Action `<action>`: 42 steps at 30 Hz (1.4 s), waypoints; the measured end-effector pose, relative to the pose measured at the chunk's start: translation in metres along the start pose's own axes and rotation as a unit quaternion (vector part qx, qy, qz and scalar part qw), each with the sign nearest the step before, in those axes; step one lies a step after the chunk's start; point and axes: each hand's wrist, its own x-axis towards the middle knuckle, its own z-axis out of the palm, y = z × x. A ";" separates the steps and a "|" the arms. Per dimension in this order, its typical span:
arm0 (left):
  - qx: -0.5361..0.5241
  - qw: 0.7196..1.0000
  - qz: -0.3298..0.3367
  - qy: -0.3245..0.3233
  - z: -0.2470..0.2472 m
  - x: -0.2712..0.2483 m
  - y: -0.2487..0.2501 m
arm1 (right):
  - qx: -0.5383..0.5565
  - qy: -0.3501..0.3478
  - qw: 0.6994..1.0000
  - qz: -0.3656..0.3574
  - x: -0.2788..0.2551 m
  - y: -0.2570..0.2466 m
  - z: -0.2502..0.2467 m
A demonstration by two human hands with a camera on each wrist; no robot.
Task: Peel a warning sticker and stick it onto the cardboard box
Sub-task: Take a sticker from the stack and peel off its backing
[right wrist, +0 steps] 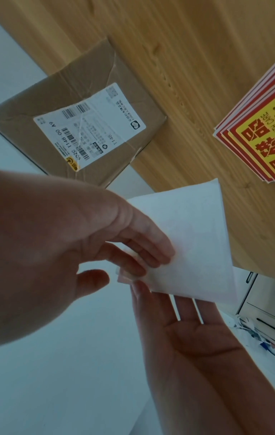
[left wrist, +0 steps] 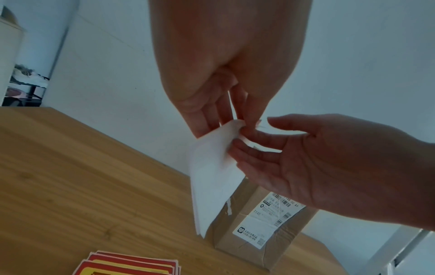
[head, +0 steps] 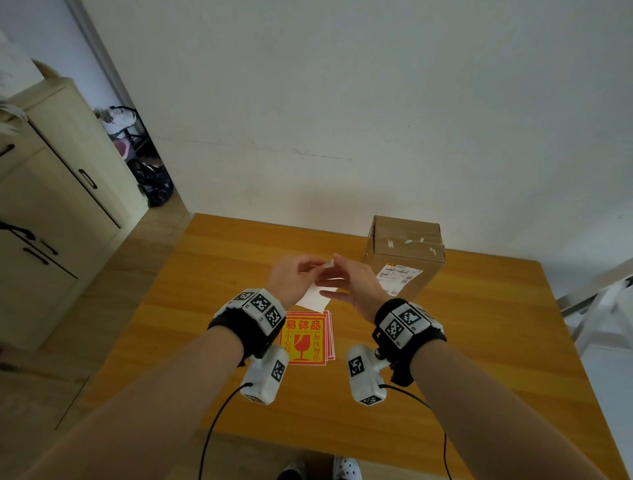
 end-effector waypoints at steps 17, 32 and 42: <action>0.041 0.996 -0.071 0.031 -0.004 -0.001 -0.008 | -0.049 -0.012 0.999 -0.011 0.002 0.006 0.007; -0.007 0.969 -0.226 0.101 -0.027 -0.002 -0.060 | -0.107 0.031 0.989 0.098 0.013 0.074 -0.014; -0.011 0.953 -0.275 0.124 -0.039 -0.007 -0.092 | -0.191 0.078 0.961 0.184 0.022 0.122 -0.022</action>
